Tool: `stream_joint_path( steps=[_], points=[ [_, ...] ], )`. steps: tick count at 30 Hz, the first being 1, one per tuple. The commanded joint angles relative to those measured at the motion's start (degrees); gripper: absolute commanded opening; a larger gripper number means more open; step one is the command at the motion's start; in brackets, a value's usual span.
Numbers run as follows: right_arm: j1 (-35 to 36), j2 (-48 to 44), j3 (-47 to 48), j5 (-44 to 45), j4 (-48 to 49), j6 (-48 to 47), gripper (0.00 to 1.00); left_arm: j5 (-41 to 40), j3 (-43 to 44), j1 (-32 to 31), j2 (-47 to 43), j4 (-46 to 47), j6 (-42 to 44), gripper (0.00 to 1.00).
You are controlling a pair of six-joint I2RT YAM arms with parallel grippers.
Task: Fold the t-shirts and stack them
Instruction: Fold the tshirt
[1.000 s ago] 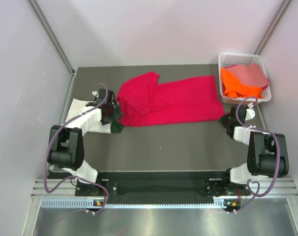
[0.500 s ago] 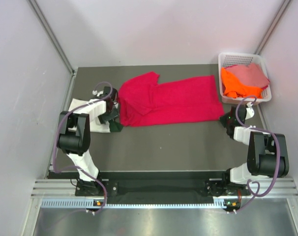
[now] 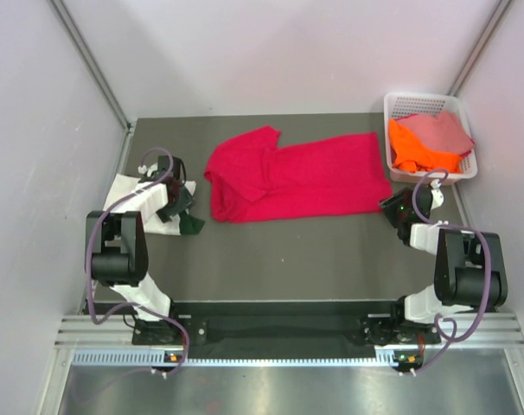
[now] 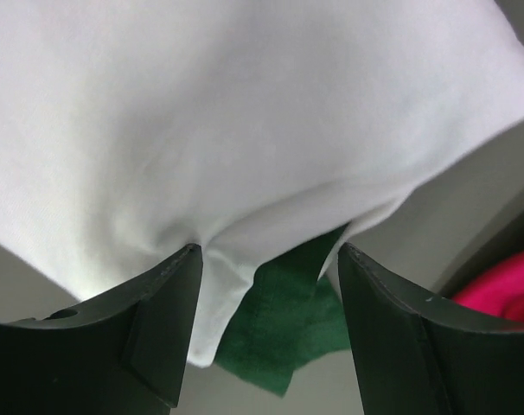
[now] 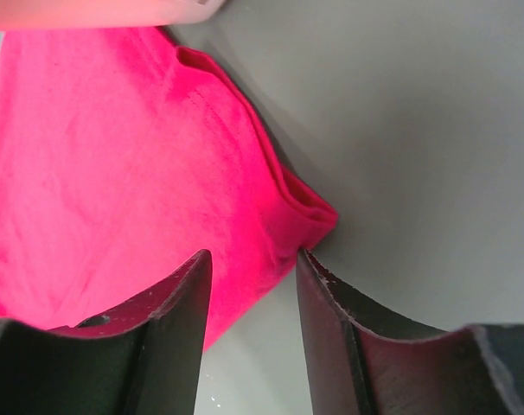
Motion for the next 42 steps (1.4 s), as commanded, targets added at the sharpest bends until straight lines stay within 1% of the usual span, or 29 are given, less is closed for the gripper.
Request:
stream_joint_path(
  steps=[1,5,6,9,14,15,16,18,22,26,28,29,32,36,42],
  points=[
    [0.48,-0.8,0.85,1.66,0.65,1.06,0.45,2.19,-1.38,-0.19,-5.36,1.16,-0.49,0.7],
    [0.4,-3.89,-1.26,4.48,0.03,0.89,0.48,3.16,-1.38,-1.16,-9.14,0.11,-0.92,0.71],
    [0.4,-3.98,-1.09,5.26,-0.93,0.97,0.54,3.86,-1.38,-1.68,-9.75,-0.07,-0.93,0.71],
    [0.31,-2.75,0.31,5.54,-1.9,1.24,0.54,5.0,-1.3,-2.39,-11.95,-0.68,-1.37,0.71],
    [0.22,2.08,3.83,5.01,-3.92,2.56,0.54,7.11,-1.91,-3.27,-17.13,-1.48,-2.07,0.71],
    [0.22,3.13,5.23,4.92,-5.58,2.47,0.52,7.98,-2.52,-3.44,-17.84,-1.39,-2.16,0.71],
    [0.22,3.49,5.76,5.01,-6.38,2.56,0.48,8.34,-2.79,-3.53,-19.32,-1.39,-2.07,0.72],
    [0.05,3.23,5.59,5.27,-6.48,2.47,0.36,9.05,-3.66,-3.79,-20.3,-1.39,-1.9,0.72],
    [-0.31,0.86,4.63,5.89,-7.35,2.03,0.0,12.11,-6.38,-4.76,-22.32,-0.51,-2.59,0.72],
    [-0.92,-3.18,1.39,6.68,-8.41,1.85,0.0,15.2,-13.66,-5.9,-25.48,4.84,-5.67,0.74],
    [-1.45,-5.99,0.06,7.38,-8.5,2.2,0.0,15.2,-15.87,-7.22,-27.06,8.08,-7.77,0.76],
    [-1.71,-6.87,-0.99,7.64,-9.11,2.38,0.0,16.77,-17.28,-8.01,-27.33,8.89,-8.48,0.77],
    [-2.41,-9.77,-3.1,7.91,-10.16,2.82,0.0,16.96,-18.95,-9.42,-26.81,11.97,-10.85,0.77],
    [-3.03,-12.41,-4.87,7.38,-10.96,2.03,0.0,17.05,-19.23,-10.83,-24.27,14.78,-12.35,0.78],
    [-3.82,-14.34,-5.66,6.86,-12.1,0.98,0.0,16.25,-16.68,-10.83,-20.14,14.79,-9.9,0.77]
  ],
)
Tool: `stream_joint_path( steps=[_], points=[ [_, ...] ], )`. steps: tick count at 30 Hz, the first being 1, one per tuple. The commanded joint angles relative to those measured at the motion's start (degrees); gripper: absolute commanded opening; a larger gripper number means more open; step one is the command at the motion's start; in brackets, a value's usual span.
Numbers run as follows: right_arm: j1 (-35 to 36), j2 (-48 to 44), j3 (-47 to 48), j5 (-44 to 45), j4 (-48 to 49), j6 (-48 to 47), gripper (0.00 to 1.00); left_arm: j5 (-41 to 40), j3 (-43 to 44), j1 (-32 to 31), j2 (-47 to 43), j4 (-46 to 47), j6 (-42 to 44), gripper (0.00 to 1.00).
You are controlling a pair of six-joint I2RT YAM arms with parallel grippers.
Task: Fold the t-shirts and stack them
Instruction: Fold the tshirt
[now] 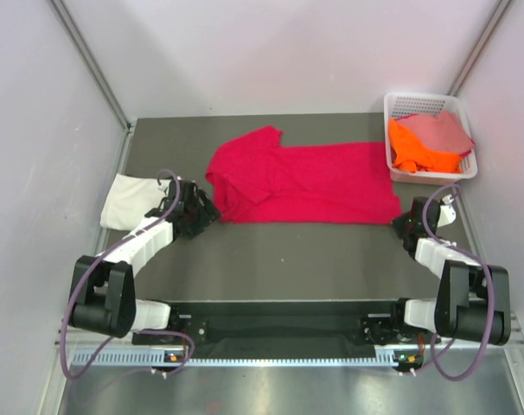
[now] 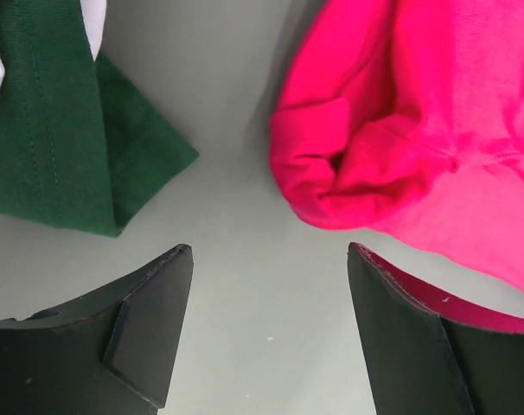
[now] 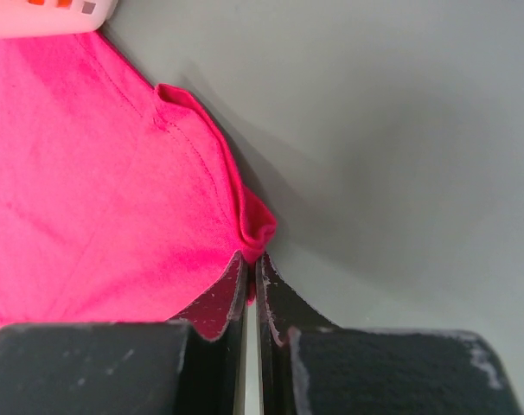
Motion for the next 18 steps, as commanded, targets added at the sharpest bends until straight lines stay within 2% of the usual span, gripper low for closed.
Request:
stream_joint_path(
  steps=[1,7,18],
  points=[
    [-1.02,-2.37,-0.3,1.11,-0.19,-1.08,0.0,-0.12,2.91,-0.1,1.68,3.16,0.88,0.77],
    [-1.29,-1.85,-0.74,0.32,1.04,-1.34,0.0,0.85,4.14,-0.18,3.88,3.77,2.55,0.75],
    [-1.38,-0.61,-1.45,-1.09,3.59,-1.78,0.0,3.84,6.6,-0.18,11.87,7.64,1.5,0.64]
  ],
)
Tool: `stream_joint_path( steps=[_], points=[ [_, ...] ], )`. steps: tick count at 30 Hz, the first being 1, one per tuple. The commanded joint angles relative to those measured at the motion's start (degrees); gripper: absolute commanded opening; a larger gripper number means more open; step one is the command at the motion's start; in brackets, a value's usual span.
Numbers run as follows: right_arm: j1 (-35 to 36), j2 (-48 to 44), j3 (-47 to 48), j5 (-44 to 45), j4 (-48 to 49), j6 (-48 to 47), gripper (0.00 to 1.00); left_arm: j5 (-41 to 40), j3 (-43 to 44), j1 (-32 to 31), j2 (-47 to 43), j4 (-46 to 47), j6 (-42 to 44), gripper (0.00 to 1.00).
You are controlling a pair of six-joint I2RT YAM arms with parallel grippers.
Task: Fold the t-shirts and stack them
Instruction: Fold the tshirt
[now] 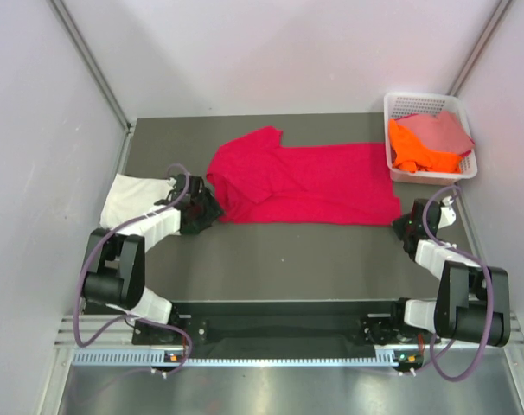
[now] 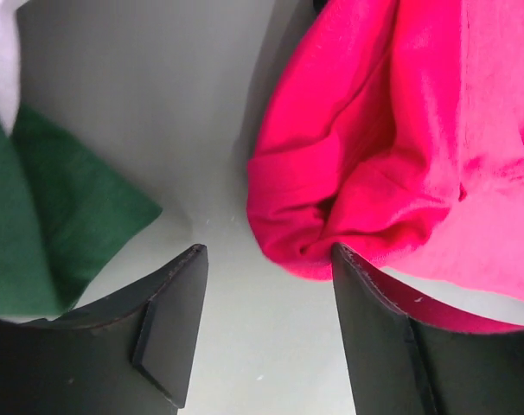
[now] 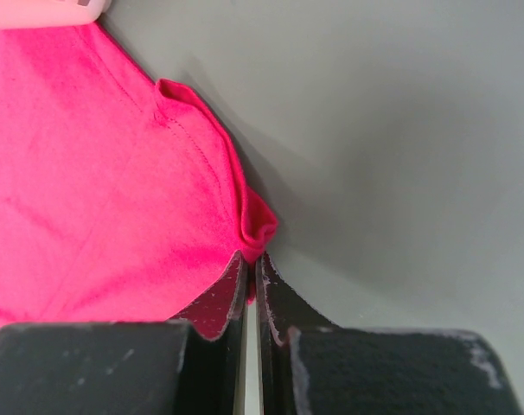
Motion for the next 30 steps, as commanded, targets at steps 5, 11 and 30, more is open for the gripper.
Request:
stream_joint_path(
  steps=[5,11,30],
  points=[
    [-0.79,-0.51,-0.42,0.09,2.8,-1.19,0.0,1.5,1.39,-0.18,2.86,6.86,-2.68,0.6],
    [-0.87,-1.3,-0.68,0.18,2.72,-1.19,0.0,-1.04,2.53,1.04,5.67,6.35,-5.06,0.07],
    [-1.32,-3.14,-2.26,0.71,2.72,-0.05,0.0,-15.65,3.85,8.96,-8.12,-10.8,-1.28,0.58]
  ],
)
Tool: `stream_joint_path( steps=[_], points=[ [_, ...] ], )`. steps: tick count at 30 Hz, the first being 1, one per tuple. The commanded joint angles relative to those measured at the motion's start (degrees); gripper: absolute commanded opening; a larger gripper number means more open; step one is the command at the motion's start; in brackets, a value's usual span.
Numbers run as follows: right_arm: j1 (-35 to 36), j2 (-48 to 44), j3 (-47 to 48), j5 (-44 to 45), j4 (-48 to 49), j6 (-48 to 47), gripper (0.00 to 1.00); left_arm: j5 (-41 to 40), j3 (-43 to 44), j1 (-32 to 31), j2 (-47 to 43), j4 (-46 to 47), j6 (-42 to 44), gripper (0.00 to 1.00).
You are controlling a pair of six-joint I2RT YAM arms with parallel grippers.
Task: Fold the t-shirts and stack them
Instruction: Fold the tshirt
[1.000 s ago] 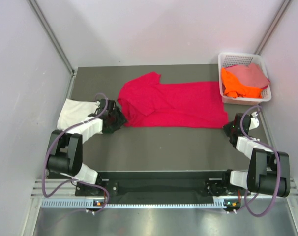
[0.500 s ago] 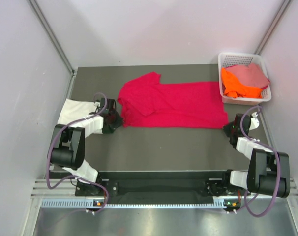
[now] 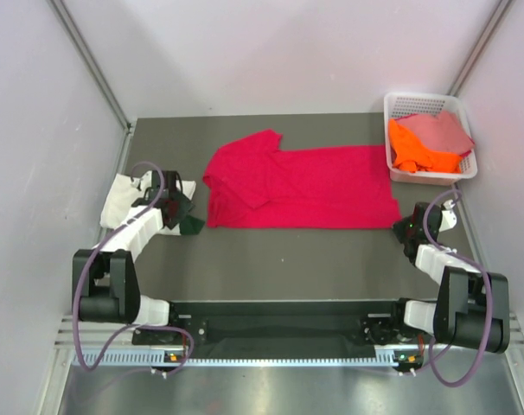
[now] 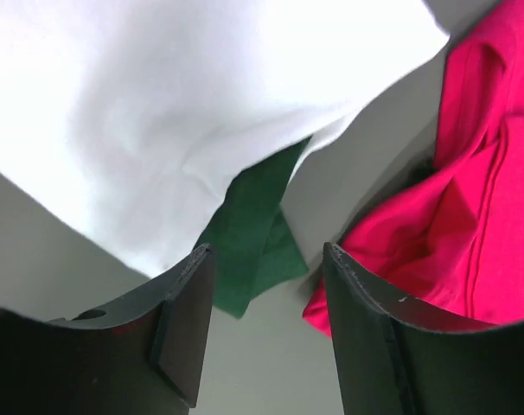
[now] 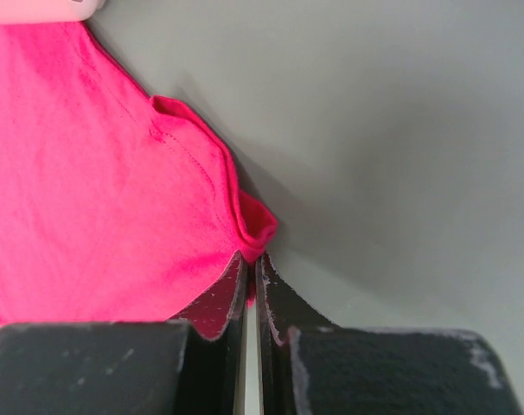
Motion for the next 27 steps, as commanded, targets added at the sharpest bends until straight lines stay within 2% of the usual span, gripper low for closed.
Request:
stream_joint_path(
  steps=[1,4,6,10,13,19,27],
  points=[
    [-0.7,-1.13,-0.1,1.36,1.65,-0.25,0.0,1.03,1.19,-0.16,-2.88,-2.13,0.84,0.58],
    [-0.7,-1.13,-0.01,1.18,1.73,-0.34,0.0,9.36,-1.27,-1.47,-5.42,1.3,0.85,0.57],
    [-0.7,-0.96,-0.01,1.18,1.82,-0.34,0.0,10.8,-3.89,-4.27,-7.97,3.84,-1.52,0.57],
    [-0.7,-0.78,0.16,0.92,1.91,-0.34,0.0,7.39,-7.86,-15.77,-12.28,7.97,-7.5,0.61],
    [-0.7,-0.7,0.16,0.75,2.17,-0.25,0.0,4.4,-11.46,-19.39,-14.13,13.15,-11.46,0.62],
    [-0.7,-0.69,-0.19,0.22,3.05,-0.07,0.0,0.27,-16.83,-21.07,-12.65,23.27,-15.94,0.61],
    [-0.7,-0.78,-0.37,-0.13,3.32,0.02,0.0,-3.87,-17.54,-23.01,-5.0,32.76,-18.58,0.6]
  ],
)
